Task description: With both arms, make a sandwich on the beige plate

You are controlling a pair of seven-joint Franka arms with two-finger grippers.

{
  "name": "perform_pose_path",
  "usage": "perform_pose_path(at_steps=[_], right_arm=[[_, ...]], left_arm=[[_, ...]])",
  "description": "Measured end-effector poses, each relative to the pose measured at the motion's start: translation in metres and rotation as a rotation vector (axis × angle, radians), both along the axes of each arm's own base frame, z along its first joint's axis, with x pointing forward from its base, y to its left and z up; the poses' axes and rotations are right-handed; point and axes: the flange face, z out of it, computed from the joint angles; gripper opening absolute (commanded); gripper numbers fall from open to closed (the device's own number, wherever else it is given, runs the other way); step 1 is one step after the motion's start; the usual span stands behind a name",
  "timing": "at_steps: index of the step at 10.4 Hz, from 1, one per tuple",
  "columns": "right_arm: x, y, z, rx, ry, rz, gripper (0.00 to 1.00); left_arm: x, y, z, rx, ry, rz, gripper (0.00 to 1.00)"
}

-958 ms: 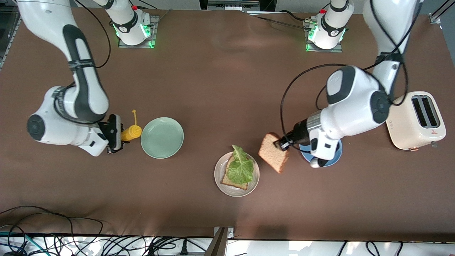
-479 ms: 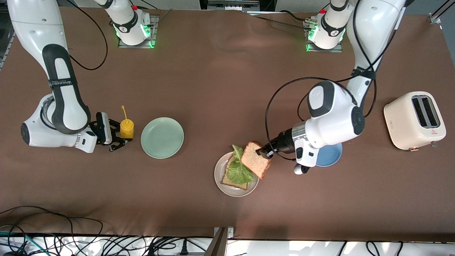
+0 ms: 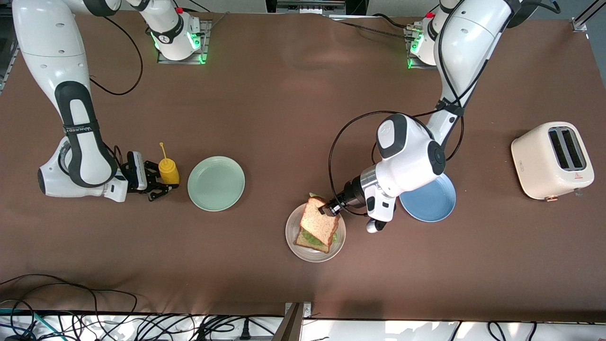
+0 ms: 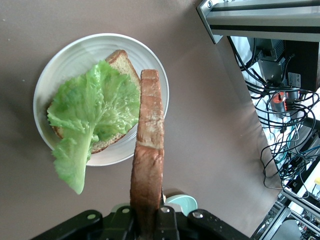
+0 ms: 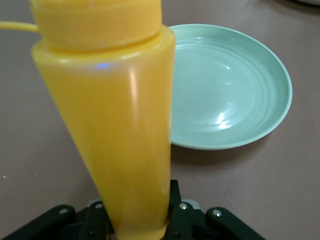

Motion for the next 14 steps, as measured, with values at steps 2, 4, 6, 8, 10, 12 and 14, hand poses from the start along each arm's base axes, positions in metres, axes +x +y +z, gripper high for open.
perform_pose_path(at_steps=[2, 4, 6, 8, 10, 12, 14], right_arm=[[-0.009, 0.003, -0.019, 0.083, 0.043, -0.017, 0.0], [-0.015, -0.005, -0.031, 0.152, 0.062, -0.033, 0.0], [-0.015, -0.008, -0.033, 0.168, 0.066, -0.034, 0.0], [-0.015, -0.012, -0.033, 0.173, 0.058, -0.031, 0.0], [-0.014, -0.022, -0.033, 0.177, 0.044, -0.022, 0.0], [-0.014, -0.037, -0.031, 0.173, 0.031, -0.019, 0.03], [-0.014, -0.042, -0.033, 0.181, 0.033, -0.018, 0.52]], left_arm=[[0.012, 0.001, -0.006, -0.013, -0.009, 0.013, 0.0], [0.02, 0.0, -0.016, -0.023, -0.008, 0.02, 0.0], [0.019, -0.006, -0.025, -0.022, 0.0, 0.014, 0.0], [0.017, -0.009, -0.03, -0.021, 0.008, 0.01, 0.0], [0.013, -0.014, -0.043, -0.016, 0.023, 0.002, 0.0], [0.012, -0.017, -0.05, -0.013, 0.033, -0.001, 0.0], [0.011, -0.016, -0.054, -0.012, 0.038, -0.001, 0.0]])
